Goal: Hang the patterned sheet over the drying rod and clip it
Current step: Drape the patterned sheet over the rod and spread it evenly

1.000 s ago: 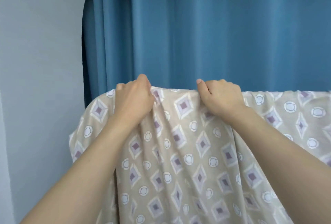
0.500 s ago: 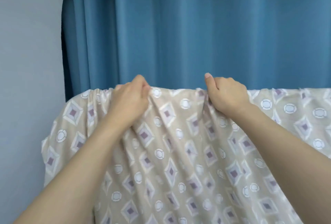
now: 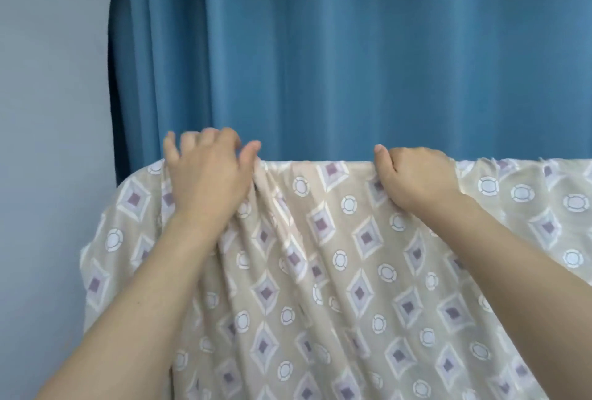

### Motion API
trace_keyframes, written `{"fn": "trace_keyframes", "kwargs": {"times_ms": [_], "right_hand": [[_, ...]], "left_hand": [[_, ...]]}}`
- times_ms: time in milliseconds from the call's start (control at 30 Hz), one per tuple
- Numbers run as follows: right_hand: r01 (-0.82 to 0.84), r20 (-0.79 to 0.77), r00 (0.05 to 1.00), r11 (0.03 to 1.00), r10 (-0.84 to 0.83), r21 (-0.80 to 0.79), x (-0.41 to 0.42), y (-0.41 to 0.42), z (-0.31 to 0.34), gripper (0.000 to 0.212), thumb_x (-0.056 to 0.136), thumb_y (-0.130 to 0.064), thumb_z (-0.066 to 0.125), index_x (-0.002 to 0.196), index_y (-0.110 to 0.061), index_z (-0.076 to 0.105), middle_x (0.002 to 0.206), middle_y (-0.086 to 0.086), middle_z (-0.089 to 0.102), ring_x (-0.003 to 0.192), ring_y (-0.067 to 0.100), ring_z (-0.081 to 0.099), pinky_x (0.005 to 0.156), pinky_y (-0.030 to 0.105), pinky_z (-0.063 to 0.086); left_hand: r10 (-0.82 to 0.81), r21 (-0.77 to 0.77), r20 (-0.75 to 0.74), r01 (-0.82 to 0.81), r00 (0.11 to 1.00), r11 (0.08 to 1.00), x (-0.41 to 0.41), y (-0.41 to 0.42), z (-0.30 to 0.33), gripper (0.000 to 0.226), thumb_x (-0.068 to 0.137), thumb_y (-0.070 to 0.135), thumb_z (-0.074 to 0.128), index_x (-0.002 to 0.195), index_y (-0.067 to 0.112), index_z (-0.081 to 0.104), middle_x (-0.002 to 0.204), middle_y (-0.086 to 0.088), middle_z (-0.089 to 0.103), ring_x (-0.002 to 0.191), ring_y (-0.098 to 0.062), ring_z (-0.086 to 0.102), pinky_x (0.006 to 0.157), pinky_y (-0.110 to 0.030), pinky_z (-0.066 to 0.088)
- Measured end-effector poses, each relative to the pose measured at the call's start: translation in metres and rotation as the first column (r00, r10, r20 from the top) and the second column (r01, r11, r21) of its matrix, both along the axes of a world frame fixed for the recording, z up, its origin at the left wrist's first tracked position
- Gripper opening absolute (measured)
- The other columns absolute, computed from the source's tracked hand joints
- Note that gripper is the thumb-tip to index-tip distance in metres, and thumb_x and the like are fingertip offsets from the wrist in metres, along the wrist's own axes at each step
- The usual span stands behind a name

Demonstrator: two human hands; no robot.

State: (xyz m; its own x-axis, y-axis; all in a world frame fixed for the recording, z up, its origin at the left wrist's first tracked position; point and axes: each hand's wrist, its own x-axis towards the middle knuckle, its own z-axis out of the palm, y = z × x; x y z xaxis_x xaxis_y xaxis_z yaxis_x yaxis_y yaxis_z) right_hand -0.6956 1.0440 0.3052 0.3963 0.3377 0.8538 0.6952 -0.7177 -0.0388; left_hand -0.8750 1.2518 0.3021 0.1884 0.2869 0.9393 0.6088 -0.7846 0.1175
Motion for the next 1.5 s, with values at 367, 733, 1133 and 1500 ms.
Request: {"fn": "trace_keyframes", "kwargs": {"times_ms": [367,733,1133,1500], "right_hand": [[-0.384,0.121,0.905,0.906,0.408,-0.178,-0.122,0.138,0.014,0.052,0.101,-0.046,0.02,0.06,-0.02,0.038,0.061,-0.001,0.039,0.066,0.028,0.044,0.061,0.034,0.031],[-0.291,0.161,0.939,0.952,0.303,-0.095,-0.122,0.179,0.008,0.049,0.099,-0.036,0.022,0.057,-0.019,0.042,0.057,0.0,0.041,0.064,0.028,0.047,0.056,0.03,0.027],[-0.251,0.216,0.939,0.963,0.268,-0.103,-0.11,0.184,0.0,0.048,0.1,-0.039,0.021,0.073,-0.013,0.051,0.07,0.006,0.053,0.065,0.029,0.049,0.057,0.03,0.027],[-0.32,-0.047,0.947,0.932,0.317,-0.172,-0.093,0.151,0.021,0.062,0.099,-0.05,0.016,0.069,-0.015,0.058,0.071,0.004,0.06,0.072,0.03,0.055,0.063,0.032,0.036]], "left_hand": [[-0.305,-0.396,0.385,0.454,0.871,0.798,-0.063,0.043,-0.013,0.027,0.098,0.037,0.037,0.1,0.021,0.059,0.102,0.005,0.064,0.101,-0.022,0.057,0.099,-0.045,0.041],[-0.263,-0.43,0.305,0.379,0.915,0.82,-0.111,0.105,-0.047,0.015,0.099,0.016,0.045,0.088,0.011,0.054,0.081,0.006,0.056,0.074,-0.012,0.052,0.061,-0.021,0.04],[-0.089,-0.67,0.294,0.271,0.952,0.691,-0.12,0.135,-0.078,0.021,0.092,0.024,0.043,0.108,0.014,0.052,0.107,-0.003,0.06,0.1,-0.026,0.057,0.085,-0.036,0.045],[-0.608,-0.502,0.215,0.621,0.764,0.602,-0.072,0.101,-0.029,0.027,0.101,0.048,0.039,0.099,0.027,0.056,0.089,0.006,0.061,0.079,-0.01,0.057,0.074,-0.03,0.048]]}}
